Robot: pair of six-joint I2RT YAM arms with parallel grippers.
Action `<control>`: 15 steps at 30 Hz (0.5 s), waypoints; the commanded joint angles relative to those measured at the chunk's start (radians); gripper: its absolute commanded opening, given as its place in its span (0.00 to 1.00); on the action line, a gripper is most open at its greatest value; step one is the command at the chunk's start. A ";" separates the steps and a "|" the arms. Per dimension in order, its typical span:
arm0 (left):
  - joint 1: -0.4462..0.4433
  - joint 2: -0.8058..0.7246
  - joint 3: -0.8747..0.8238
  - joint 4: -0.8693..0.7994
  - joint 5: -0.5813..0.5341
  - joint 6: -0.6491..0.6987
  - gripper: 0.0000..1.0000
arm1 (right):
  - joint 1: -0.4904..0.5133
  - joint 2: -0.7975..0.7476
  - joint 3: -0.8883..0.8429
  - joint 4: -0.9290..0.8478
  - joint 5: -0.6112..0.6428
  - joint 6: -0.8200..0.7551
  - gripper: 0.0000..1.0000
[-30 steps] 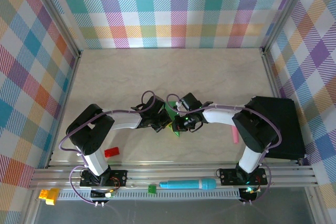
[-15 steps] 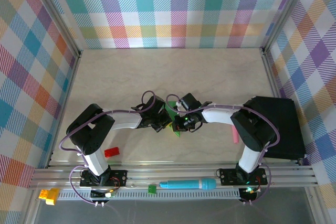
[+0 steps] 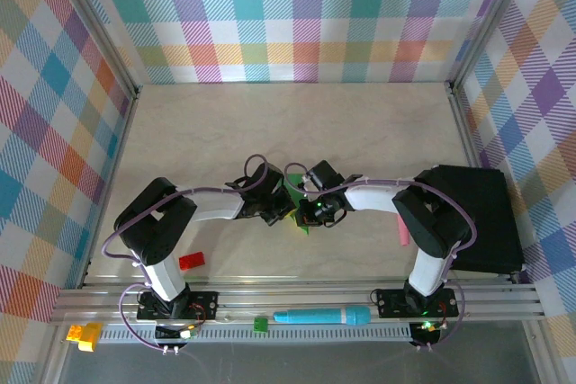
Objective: Fold a paper plane with a square sheet of paper (pick it up from the middle)
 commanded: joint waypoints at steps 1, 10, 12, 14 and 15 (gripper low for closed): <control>0.011 -0.038 0.041 -0.043 0.006 0.071 0.05 | 0.002 0.023 -0.019 -0.053 0.025 0.011 0.00; 0.028 -0.063 -0.004 -0.050 0.010 0.113 0.05 | 0.001 0.023 -0.013 -0.054 0.024 0.013 0.00; 0.032 -0.061 -0.005 -0.053 0.009 0.117 0.05 | 0.001 0.023 -0.012 -0.054 0.023 0.014 0.00; 0.036 -0.054 -0.002 -0.057 0.009 0.125 0.05 | 0.001 0.023 -0.012 -0.054 0.023 0.014 0.00; 0.038 -0.049 -0.001 -0.061 0.009 0.128 0.05 | 0.000 0.024 -0.013 -0.056 0.023 0.015 0.00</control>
